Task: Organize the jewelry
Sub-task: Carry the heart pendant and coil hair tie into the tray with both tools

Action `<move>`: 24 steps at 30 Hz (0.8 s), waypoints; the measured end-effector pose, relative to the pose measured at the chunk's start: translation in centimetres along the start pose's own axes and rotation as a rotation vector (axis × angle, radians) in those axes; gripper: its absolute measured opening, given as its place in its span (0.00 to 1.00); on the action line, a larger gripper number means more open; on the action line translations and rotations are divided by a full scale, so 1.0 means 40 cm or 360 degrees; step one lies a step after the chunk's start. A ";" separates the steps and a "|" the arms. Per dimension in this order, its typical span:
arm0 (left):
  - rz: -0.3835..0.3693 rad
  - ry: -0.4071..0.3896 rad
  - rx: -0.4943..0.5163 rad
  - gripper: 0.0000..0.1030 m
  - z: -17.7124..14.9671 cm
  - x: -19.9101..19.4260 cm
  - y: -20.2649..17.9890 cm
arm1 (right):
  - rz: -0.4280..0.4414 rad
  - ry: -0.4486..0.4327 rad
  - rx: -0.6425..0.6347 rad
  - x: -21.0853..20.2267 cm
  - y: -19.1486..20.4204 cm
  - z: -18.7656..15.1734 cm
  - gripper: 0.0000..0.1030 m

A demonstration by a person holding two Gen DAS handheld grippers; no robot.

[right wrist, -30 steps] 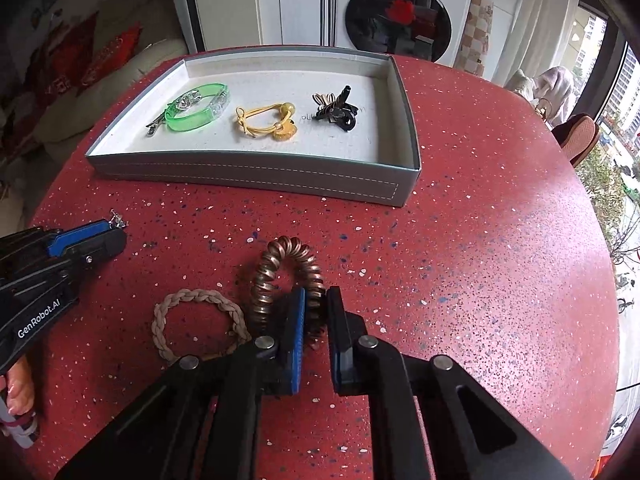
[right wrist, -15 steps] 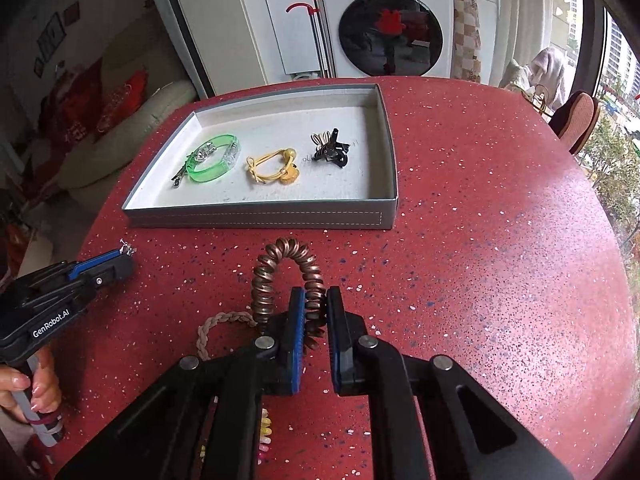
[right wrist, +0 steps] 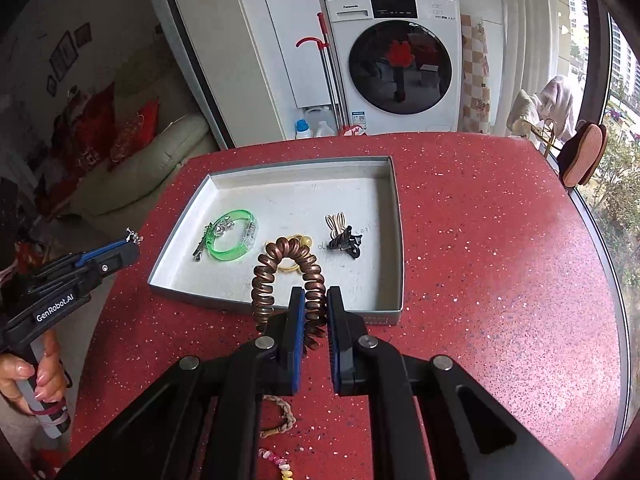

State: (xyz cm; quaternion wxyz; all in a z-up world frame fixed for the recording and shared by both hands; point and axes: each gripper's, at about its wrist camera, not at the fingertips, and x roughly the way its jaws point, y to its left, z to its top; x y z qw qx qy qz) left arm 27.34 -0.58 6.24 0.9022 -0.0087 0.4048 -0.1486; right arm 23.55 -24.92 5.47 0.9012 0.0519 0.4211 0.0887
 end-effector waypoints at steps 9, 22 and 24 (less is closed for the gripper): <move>0.0073 -0.0059 0.0003 0.35 0.168 0.059 0.002 | 0.0061 -0.0018 0.0064 0.053 -0.006 0.153 0.11; 0.0178 0.0059 -0.0026 0.35 0.178 0.289 0.021 | -0.0030 0.0067 0.0125 0.244 -0.043 0.199 0.11; 0.0179 0.0099 -0.0038 0.35 0.161 0.325 0.026 | -0.0056 0.0092 0.0127 0.274 -0.050 0.190 0.11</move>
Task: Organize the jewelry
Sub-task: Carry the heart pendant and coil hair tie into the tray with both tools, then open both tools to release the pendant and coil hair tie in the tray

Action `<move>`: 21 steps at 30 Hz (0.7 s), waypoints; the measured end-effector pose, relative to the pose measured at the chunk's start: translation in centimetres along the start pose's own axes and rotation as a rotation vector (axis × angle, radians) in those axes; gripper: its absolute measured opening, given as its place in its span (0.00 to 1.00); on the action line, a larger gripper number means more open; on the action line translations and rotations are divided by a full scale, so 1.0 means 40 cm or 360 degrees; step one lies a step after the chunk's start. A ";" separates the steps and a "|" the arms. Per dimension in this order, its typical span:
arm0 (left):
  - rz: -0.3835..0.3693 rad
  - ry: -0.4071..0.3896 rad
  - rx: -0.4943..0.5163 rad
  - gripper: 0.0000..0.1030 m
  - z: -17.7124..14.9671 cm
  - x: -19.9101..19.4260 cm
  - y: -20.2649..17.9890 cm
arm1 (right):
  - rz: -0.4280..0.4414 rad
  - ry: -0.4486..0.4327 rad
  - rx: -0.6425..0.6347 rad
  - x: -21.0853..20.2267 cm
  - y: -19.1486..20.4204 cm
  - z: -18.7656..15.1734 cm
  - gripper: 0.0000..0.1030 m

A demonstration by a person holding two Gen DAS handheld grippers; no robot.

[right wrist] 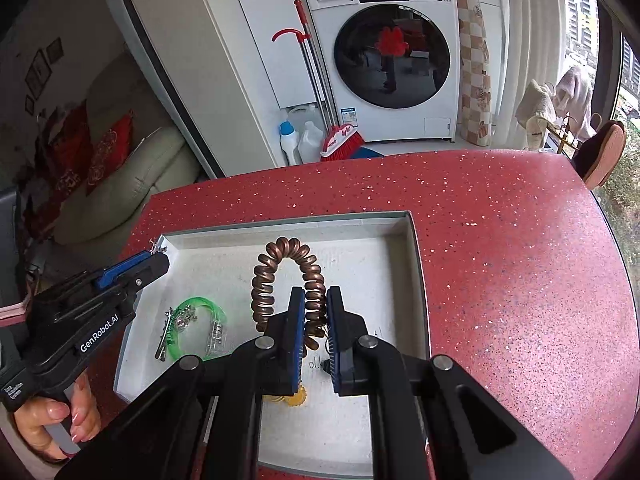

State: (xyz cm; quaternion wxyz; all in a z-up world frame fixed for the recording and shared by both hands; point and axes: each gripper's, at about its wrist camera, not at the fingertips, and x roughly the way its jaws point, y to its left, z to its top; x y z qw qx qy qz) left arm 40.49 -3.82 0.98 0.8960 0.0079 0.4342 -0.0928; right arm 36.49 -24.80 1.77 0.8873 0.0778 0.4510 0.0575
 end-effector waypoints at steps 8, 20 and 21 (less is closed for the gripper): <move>0.0042 0.0068 0.0024 0.35 -0.040 0.081 -0.005 | -0.0097 0.0050 -0.0045 0.073 -0.011 -0.027 0.11; 0.0114 0.0082 0.0085 0.35 -0.053 0.103 -0.024 | -0.0129 0.0114 -0.0090 0.107 0.000 -0.050 0.12; 0.0117 0.0082 0.0082 0.35 -0.052 0.103 -0.024 | -0.0131 0.0118 -0.0087 0.107 0.000 -0.050 0.12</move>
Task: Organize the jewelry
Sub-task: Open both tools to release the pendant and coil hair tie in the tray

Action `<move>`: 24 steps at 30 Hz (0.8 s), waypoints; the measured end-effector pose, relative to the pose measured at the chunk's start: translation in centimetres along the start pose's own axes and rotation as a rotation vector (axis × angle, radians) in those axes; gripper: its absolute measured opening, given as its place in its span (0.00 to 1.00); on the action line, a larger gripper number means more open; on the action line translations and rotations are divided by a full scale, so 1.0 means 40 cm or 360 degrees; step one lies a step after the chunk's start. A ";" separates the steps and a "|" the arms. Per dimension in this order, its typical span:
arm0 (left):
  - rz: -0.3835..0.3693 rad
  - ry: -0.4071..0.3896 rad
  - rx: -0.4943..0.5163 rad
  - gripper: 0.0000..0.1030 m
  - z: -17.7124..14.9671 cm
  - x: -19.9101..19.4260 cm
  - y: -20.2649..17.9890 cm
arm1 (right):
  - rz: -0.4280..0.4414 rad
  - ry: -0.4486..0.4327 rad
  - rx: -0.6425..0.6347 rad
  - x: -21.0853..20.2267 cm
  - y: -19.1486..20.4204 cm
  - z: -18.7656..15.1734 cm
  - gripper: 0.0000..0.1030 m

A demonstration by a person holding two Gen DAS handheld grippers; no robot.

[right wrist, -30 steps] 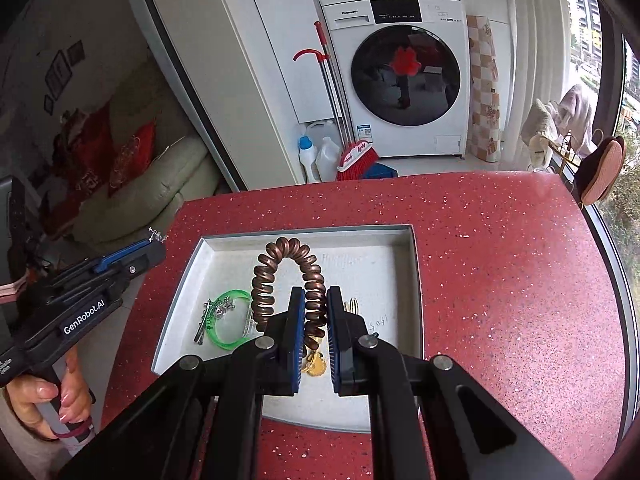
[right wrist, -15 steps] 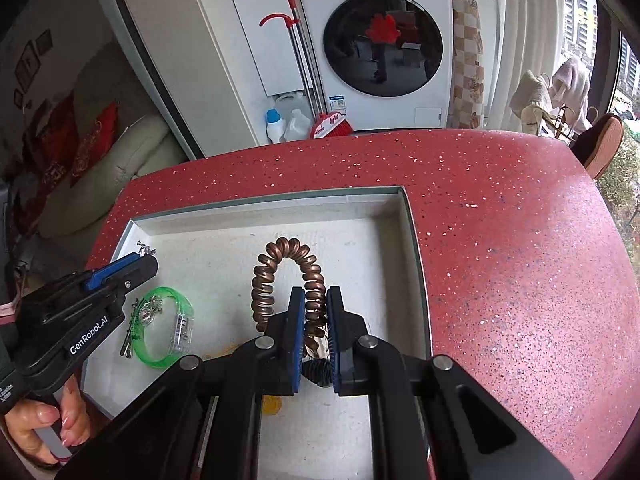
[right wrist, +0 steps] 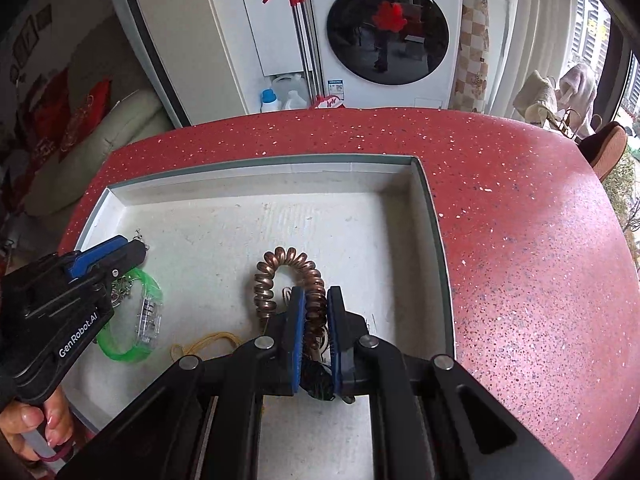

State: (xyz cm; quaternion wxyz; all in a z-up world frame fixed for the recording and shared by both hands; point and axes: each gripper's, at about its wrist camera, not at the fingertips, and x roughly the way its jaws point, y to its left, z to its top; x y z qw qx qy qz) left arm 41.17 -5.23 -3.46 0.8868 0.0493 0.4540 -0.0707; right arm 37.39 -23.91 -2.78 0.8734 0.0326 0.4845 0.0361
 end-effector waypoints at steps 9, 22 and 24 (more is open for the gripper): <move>0.0046 -0.0006 -0.0009 0.35 -0.005 -0.003 -0.002 | 0.0021 -0.0051 0.0010 -0.030 -0.001 -0.007 0.43; 0.0058 -0.0054 -0.0026 0.35 -0.009 -0.034 0.003 | 0.0075 -0.0116 0.0060 -0.071 0.008 -0.014 0.47; 0.0064 -0.0082 -0.0029 0.35 -0.008 -0.045 0.004 | 0.0083 -0.0119 0.0067 -0.077 0.006 -0.017 0.47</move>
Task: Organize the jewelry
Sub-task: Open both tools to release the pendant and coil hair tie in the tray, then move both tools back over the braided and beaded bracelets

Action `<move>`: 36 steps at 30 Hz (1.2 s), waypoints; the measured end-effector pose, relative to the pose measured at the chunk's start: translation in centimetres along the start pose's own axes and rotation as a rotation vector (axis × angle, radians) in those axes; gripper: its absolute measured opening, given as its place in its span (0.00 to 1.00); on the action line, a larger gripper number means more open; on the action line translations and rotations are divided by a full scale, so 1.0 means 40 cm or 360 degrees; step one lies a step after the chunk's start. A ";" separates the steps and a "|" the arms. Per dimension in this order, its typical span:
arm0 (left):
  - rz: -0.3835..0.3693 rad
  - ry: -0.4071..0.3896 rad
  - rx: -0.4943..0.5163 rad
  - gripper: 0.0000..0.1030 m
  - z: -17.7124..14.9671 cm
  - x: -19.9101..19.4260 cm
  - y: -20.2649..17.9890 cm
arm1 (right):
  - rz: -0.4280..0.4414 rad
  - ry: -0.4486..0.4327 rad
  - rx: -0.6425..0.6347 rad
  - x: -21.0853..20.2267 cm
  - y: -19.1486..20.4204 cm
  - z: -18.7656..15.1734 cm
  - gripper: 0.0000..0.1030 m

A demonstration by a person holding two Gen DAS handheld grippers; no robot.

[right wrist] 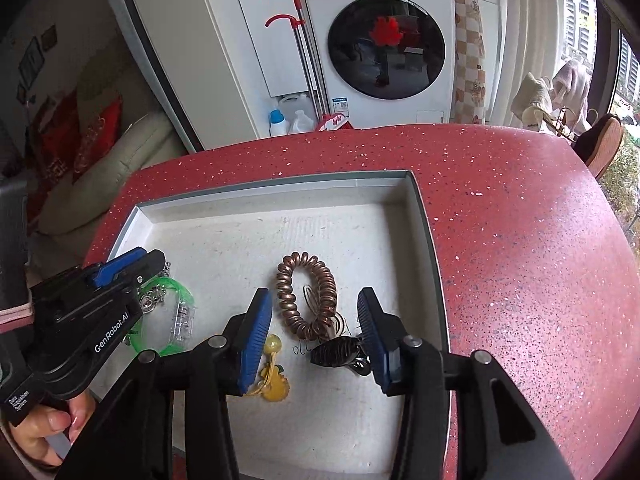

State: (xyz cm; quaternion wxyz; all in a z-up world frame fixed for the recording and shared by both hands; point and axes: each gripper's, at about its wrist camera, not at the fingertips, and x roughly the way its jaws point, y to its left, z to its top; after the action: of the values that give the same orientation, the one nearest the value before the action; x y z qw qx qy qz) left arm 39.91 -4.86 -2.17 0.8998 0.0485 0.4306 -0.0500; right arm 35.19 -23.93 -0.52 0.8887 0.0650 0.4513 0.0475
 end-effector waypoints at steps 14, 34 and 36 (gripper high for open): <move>-0.0021 -0.0171 -0.0013 1.00 -0.004 -0.129 0.023 | 0.0107 -0.0035 0.0086 -0.082 -0.018 -0.024 0.56; -0.0187 -0.0094 0.0182 1.00 -0.216 -0.319 -0.013 | 0.0274 -0.0133 0.0147 -0.326 -0.033 -0.245 1.00; -0.0207 -0.0056 0.0226 1.00 -0.251 -0.323 -0.036 | 0.0255 -0.0091 0.0147 -0.339 -0.039 -0.289 1.00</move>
State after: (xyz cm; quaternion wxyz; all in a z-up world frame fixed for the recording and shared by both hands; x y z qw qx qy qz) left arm 23.93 -4.37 1.57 0.8964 0.0832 0.4124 -0.1397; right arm 17.92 -26.57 3.27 0.8907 0.1432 0.4207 0.0958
